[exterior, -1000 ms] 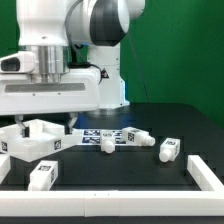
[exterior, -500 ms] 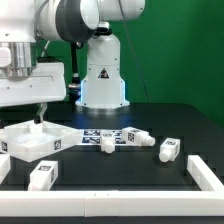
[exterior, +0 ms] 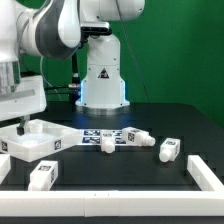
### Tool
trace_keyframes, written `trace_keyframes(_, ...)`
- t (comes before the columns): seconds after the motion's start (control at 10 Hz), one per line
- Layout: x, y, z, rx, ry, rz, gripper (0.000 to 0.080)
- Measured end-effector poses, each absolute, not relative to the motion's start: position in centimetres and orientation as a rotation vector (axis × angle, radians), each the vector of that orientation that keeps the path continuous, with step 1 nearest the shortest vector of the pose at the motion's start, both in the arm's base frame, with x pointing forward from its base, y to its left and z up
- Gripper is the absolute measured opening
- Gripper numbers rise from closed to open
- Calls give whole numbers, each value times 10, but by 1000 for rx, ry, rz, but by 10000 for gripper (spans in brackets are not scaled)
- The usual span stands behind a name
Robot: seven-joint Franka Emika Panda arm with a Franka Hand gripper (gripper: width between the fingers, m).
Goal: Assemble one leg
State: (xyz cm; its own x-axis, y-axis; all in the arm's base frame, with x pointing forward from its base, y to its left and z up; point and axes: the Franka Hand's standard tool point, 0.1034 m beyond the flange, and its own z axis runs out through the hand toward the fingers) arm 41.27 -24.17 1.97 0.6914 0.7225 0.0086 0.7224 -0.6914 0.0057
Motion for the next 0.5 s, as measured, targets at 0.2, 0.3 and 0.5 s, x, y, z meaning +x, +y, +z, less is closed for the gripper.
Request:
trace_keyframes(0.2,405,-242,11,2875,1268,9,649)
trace_keyframes(0.3,406,-242,12,2875,1264,10,618)
trace_keyframes(0.5,405,-242,12,2876,1263,9,436)
